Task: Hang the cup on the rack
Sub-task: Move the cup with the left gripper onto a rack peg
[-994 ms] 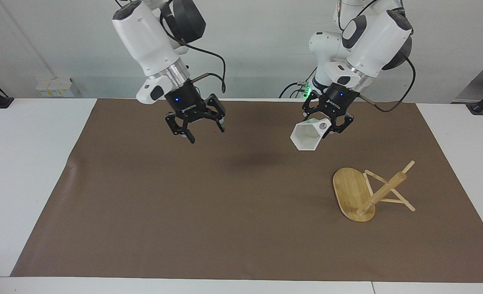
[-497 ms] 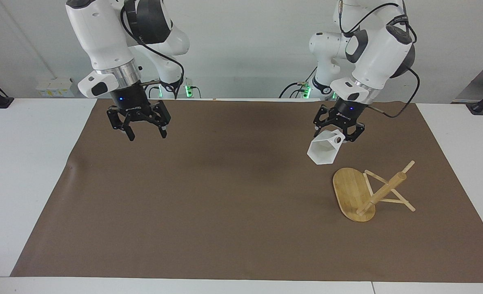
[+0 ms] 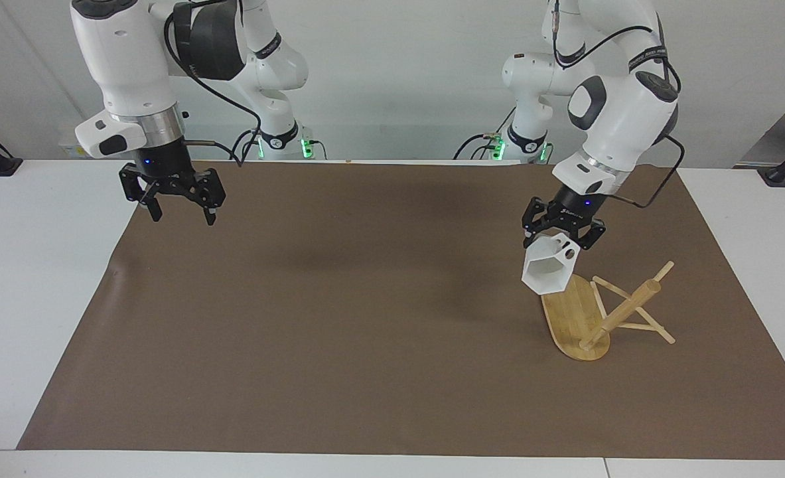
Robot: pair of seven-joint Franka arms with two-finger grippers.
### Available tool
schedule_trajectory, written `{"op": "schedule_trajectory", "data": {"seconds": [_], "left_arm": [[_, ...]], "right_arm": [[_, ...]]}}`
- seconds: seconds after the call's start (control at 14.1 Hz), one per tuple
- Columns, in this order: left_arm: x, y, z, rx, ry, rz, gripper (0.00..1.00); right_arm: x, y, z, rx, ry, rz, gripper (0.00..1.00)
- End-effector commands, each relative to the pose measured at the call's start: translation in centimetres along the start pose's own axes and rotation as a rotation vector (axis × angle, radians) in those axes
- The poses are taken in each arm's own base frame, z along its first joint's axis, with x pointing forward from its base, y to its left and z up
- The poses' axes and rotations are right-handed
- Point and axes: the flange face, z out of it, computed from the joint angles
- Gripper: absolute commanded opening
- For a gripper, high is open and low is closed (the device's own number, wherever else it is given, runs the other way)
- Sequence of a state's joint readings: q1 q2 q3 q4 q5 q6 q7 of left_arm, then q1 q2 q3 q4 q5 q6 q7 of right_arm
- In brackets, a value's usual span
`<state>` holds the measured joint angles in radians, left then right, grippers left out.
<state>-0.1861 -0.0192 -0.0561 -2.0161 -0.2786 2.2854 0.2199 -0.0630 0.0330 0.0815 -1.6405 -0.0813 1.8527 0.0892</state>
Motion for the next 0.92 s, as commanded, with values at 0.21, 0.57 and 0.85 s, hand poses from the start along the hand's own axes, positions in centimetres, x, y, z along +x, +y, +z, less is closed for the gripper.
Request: {"op": "schedule_trajectory", "data": {"seconds": [0.21, 0.57, 0.85], "left_arm": [[2.4, -1.3, 0.1, 0.029, 0.033, -0.063, 0.00], [2.9, -2.4, 0.7, 0.052, 0.029, -0.175, 0.00], [3.7, -2.4, 0.6, 0.051, 0.041, -0.223, 0.00]], "right_arm": [[-1.5, 1.5, 0.3, -0.027, -0.026, 0.011, 1.00], [-1.2, 2.8, 0.1, -0.040, -0.016, 0.022, 1.00], [-1.4, 2.4, 0.2, -0.004, -0.038, 0.031, 1.00]]}}
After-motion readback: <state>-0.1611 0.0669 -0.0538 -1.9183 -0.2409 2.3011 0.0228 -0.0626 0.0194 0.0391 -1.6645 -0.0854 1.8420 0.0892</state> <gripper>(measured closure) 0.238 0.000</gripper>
